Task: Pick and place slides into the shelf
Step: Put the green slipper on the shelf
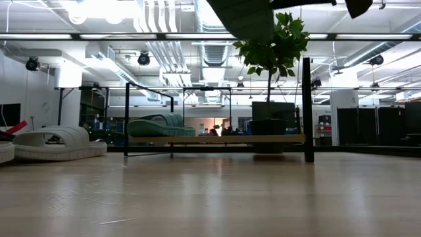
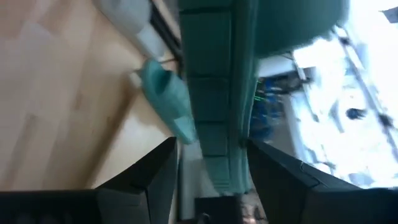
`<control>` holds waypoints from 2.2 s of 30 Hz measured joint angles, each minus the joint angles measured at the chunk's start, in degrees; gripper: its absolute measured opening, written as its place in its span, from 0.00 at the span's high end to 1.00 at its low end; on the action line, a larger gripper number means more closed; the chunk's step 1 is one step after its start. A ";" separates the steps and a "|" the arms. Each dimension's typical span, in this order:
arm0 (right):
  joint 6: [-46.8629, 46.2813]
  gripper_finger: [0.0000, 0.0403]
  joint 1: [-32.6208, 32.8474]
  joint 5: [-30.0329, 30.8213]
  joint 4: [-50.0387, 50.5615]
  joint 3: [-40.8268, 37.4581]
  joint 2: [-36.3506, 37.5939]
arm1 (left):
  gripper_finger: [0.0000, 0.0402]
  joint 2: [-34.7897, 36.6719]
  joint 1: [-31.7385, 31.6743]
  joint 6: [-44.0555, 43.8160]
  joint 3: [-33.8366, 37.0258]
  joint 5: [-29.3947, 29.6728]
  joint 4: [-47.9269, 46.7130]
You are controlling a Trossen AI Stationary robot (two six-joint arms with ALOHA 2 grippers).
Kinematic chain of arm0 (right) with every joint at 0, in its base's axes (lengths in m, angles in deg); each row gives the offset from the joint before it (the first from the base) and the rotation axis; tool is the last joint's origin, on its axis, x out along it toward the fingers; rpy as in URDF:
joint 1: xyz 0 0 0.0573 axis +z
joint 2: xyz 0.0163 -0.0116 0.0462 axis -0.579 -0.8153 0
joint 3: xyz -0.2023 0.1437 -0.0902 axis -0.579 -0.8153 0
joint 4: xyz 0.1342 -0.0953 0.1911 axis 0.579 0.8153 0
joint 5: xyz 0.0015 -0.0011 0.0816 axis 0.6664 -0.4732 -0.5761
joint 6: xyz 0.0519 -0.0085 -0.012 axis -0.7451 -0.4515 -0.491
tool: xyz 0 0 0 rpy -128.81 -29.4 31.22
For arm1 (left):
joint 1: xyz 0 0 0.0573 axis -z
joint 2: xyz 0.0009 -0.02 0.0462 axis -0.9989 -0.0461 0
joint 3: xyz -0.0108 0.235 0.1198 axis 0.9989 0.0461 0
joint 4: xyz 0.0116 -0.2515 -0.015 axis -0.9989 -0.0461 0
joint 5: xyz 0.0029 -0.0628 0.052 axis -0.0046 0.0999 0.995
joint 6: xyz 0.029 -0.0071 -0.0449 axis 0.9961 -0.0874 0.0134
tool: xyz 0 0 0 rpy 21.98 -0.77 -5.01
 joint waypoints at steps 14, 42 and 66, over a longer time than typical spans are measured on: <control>3.55 0.55 -5.83 -3.87 -5.02 0.00 -0.07 | 0.94 -0.02 0.02 -0.12 0.01 -1.65 0.04; 12.00 0.84 -8.10 1.13 -5.64 -1.07 -0.44 | 0.56 3.58 0.39 -21.34 -0.35 6.02 -4.85; 40.44 0.84 -16.69 -14.46 -45.72 -19.05 8.01 | 0.50 4.62 17.14 -23.93 -0.44 39.28 -11.13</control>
